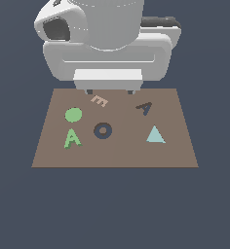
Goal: Insert a designated object into the corresponding slot on a board.
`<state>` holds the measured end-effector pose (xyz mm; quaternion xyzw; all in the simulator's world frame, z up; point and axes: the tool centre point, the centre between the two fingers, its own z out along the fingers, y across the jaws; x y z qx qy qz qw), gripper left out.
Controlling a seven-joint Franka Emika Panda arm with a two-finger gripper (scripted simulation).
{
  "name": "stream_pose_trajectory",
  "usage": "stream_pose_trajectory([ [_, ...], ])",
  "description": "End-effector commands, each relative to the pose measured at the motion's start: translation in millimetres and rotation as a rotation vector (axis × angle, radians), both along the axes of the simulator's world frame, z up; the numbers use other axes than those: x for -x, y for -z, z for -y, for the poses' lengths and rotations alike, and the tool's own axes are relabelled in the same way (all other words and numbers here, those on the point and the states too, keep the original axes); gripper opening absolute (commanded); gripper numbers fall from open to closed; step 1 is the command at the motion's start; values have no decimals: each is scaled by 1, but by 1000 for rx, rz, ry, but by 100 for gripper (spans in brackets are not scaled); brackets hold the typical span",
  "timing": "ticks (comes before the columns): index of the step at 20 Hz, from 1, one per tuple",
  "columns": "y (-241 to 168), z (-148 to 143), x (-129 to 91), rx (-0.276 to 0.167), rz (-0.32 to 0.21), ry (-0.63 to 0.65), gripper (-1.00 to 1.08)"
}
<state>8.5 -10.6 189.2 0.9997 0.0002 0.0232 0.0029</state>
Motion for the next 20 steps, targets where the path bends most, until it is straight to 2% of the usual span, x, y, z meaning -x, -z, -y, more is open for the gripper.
stream_pose_trajectory([
  [1,0,0,0,0,0,0,100],
  [10,15,14,-4,0,-5,-28,100],
  [20,69,63,-21,-1,-23,-123,100],
])
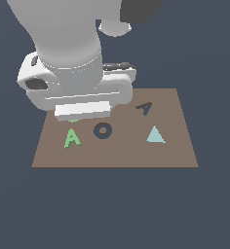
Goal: Insert a designated object into the corresponding slot on a board.
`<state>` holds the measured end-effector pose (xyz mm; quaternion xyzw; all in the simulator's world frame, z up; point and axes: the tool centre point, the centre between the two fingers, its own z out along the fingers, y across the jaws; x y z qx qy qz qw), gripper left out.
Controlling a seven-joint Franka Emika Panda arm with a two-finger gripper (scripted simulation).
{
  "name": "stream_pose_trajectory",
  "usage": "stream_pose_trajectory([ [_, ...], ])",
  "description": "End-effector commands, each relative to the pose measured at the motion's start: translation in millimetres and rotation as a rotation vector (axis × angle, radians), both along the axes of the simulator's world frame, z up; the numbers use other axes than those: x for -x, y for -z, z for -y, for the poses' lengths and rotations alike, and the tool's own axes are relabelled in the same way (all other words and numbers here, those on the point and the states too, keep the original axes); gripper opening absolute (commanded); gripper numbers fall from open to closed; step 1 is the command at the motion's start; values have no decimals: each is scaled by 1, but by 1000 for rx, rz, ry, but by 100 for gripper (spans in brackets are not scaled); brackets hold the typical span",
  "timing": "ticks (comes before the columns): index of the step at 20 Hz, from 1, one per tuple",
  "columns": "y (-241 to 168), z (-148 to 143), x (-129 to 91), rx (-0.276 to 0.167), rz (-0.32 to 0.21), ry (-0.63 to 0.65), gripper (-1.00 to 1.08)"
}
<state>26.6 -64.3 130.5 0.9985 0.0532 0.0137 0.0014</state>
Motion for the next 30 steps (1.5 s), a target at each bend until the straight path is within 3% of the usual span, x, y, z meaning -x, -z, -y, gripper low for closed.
stream_pose_trajectory([
  [1,17,15,-6,0,-6,-29,100],
  [13,73,63,-31,0,-25,-131,100],
  [30,99,69,-36,1,-28,-146,100],
])
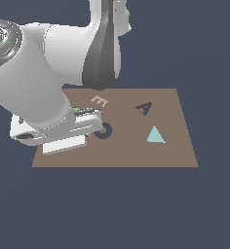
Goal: Insert a designated object into the corresponding slot on a board.
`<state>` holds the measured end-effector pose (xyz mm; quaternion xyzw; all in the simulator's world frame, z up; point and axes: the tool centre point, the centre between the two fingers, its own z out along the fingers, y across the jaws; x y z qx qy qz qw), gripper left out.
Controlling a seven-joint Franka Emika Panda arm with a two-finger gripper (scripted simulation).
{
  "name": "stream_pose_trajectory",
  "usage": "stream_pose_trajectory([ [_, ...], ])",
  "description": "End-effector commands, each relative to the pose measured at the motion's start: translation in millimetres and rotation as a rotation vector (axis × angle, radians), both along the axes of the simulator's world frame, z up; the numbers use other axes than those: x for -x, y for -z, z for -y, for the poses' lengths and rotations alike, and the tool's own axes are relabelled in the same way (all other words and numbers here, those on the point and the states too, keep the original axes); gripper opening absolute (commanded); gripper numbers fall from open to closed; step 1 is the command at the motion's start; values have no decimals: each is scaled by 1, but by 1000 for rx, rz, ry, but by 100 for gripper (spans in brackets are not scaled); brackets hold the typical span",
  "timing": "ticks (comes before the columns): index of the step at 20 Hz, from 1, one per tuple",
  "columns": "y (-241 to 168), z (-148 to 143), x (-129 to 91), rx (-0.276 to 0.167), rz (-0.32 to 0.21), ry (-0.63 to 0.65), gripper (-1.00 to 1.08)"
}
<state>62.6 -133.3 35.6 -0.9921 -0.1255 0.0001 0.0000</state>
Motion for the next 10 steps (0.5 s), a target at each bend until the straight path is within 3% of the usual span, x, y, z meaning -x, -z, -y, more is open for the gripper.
stream_pose_trajectory([
  [1,5,0,0,0,0,-1,100],
  [2,6,0,0,0,0,-1,100],
  [3,6,0,0,0,0,-1,-100],
  [10,6,0,0,0,0,-1,-100],
])
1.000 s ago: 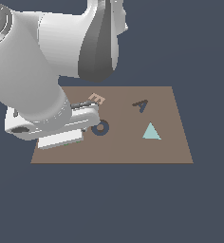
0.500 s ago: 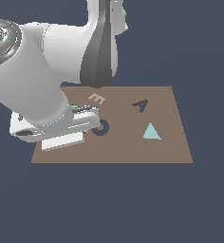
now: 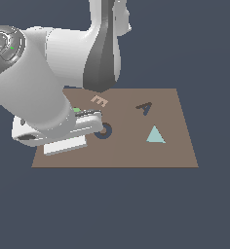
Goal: Insert a designated object into the corresponding slot on a board.
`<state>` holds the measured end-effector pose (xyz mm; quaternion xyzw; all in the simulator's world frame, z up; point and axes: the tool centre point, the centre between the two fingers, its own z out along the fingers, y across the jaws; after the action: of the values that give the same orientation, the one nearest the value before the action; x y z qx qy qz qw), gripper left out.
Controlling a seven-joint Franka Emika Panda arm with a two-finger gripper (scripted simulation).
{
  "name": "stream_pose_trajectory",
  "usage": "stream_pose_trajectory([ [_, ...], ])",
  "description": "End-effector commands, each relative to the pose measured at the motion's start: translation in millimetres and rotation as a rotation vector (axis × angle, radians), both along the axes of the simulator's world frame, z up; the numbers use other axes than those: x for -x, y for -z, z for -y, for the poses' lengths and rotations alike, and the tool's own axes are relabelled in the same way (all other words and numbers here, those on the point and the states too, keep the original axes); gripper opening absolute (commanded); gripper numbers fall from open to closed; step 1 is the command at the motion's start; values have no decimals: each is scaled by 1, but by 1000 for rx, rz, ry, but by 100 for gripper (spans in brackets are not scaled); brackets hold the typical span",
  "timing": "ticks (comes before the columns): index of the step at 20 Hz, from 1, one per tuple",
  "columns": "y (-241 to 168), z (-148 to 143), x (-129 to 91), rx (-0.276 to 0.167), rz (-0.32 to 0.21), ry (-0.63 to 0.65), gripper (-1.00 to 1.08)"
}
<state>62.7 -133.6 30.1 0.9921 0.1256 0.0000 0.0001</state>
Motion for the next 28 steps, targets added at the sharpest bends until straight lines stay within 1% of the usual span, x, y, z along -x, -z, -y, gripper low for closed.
stream_pose_trajectory([
  [1,0,0,0,0,0,0,-100],
  [10,-3,-1,0,0,-1,1,-100],
  [15,-3,-4,6,0,-1,24,-100],
  [21,-4,-12,20,0,-1,87,-100],
  [28,-4,-33,47,0,-1,214,-100],
])
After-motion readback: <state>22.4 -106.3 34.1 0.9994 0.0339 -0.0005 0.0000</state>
